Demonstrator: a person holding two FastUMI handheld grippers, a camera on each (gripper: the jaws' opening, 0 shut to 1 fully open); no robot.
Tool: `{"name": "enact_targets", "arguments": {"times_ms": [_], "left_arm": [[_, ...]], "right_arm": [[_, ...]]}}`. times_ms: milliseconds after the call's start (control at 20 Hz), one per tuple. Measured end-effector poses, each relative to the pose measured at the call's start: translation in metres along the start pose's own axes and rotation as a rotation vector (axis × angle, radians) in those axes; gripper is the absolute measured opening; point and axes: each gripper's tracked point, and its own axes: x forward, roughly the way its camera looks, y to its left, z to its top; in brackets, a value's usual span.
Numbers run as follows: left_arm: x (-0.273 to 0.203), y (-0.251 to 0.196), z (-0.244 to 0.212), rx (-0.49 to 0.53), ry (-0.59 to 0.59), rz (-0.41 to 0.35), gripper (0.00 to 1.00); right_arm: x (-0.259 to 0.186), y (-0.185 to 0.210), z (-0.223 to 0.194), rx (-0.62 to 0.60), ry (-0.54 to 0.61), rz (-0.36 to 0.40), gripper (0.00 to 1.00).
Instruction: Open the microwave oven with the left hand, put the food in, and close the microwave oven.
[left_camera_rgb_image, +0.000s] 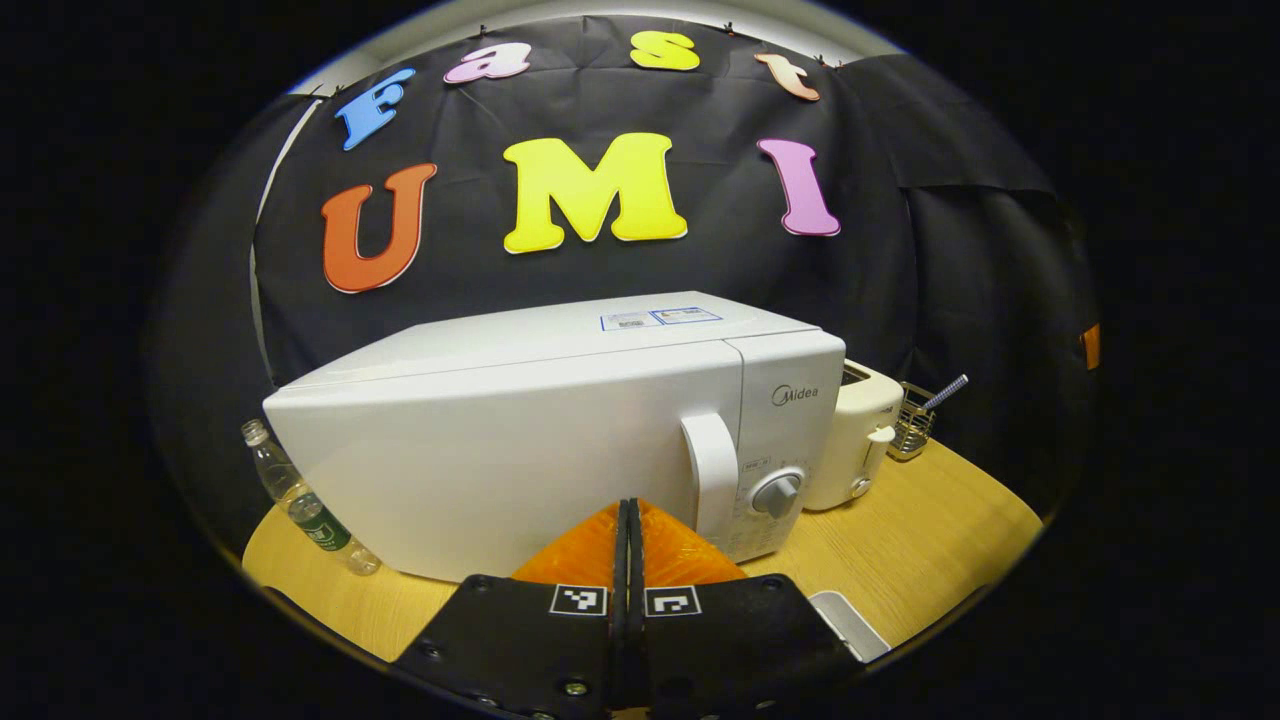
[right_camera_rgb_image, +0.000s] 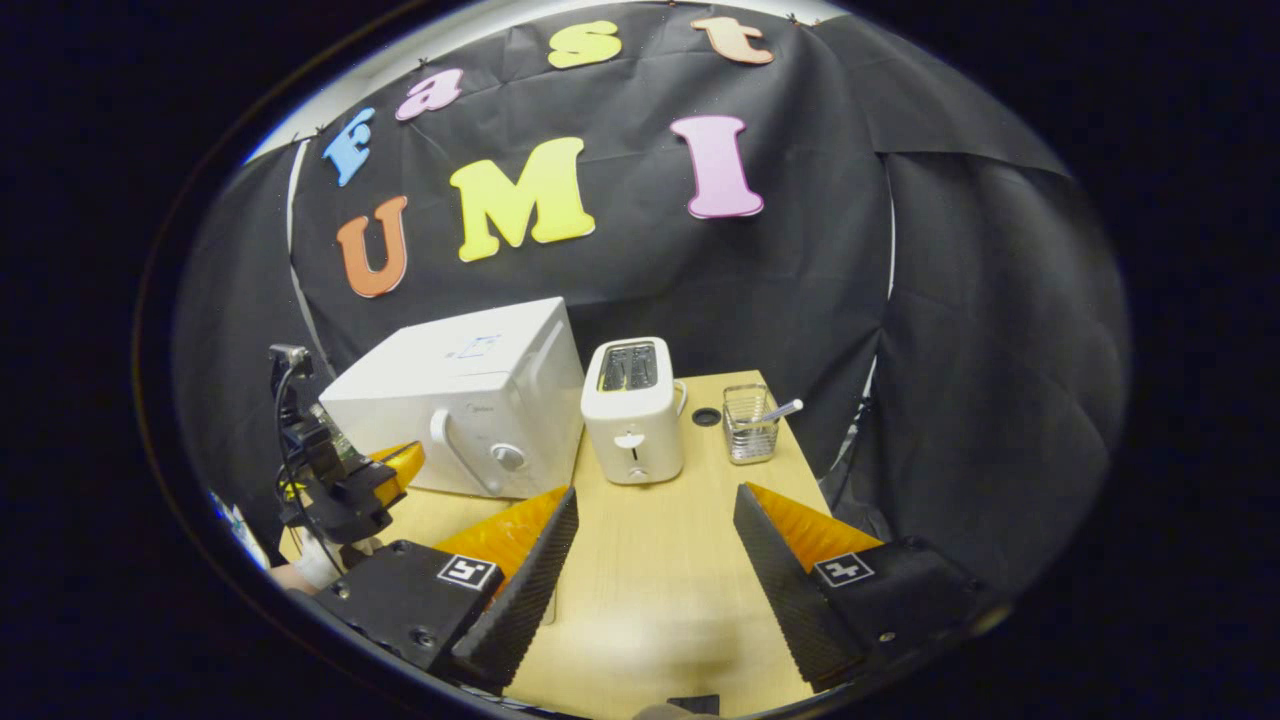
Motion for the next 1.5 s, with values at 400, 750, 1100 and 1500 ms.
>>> {"name": "enact_targets", "arguments": {"times_ms": [400, 750, 1100, 1500], "left_arm": [[-0.102, 0.035, 0.000, -0.016, -0.004, 0.020, 0.94], [-0.183, 0.070, 0.032, -0.044, -0.052, 0.053, 0.95], [-0.253, 0.083, 0.080, -0.081, -0.114, -0.013, 0.95], [-0.289, 0.106, 0.115, -0.091, -0.150, 0.059, 0.95]], "right_arm": [[-0.029, 0.037, -0.014, 0.005, -0.048, 0.021, 1.00], [-0.087, 0.084, -0.016, -0.027, -0.127, -0.035, 1.00], [-0.142, 0.130, 0.005, -0.050, -0.233, -0.069, 0.89], [-0.182, 0.171, 0.045, -0.086, -0.339, -0.013, 1.00]]}}
